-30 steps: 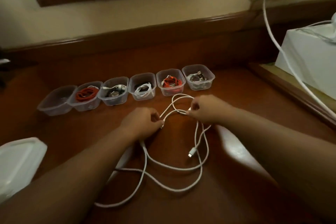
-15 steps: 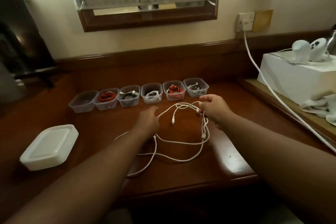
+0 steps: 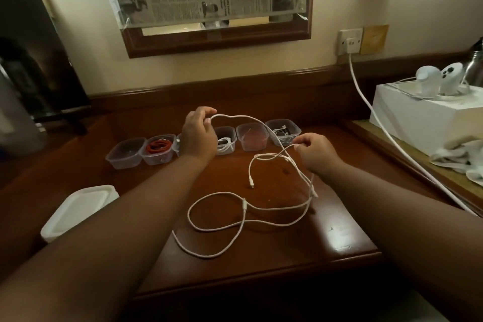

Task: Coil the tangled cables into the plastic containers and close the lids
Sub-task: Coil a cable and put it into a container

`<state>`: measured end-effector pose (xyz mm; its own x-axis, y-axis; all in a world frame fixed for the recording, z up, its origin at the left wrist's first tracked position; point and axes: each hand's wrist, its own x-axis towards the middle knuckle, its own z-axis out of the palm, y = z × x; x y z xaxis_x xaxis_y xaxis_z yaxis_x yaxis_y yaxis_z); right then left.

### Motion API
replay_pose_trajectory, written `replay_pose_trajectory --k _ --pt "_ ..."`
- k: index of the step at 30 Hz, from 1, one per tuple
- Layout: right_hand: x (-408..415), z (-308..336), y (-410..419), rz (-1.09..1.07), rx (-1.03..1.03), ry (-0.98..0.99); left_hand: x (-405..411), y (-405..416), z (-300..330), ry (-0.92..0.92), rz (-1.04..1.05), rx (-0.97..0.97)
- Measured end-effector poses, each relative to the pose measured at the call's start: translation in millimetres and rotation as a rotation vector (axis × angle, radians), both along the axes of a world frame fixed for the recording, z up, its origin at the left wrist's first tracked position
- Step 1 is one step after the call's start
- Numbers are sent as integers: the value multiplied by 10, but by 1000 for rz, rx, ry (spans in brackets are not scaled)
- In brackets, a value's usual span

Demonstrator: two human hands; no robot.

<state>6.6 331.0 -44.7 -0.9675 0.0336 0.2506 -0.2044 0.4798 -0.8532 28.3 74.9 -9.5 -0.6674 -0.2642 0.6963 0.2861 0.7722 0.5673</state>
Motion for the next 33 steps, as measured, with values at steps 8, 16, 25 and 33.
replay_pose_trajectory --k 8,16,25,33 --pt "-137 -131 166 -41 442 68 -78 -271 87 39 181 294" --pt "-140 -266 306 -114 663 75 -74 -576 -405 -339 197 27" --pt "-55 -285 238 68 947 14 174 -62 -669 -590 225 -758" --pt "25 -263 423 98 1137 -81 292 540 -782 -895 -133 -763"
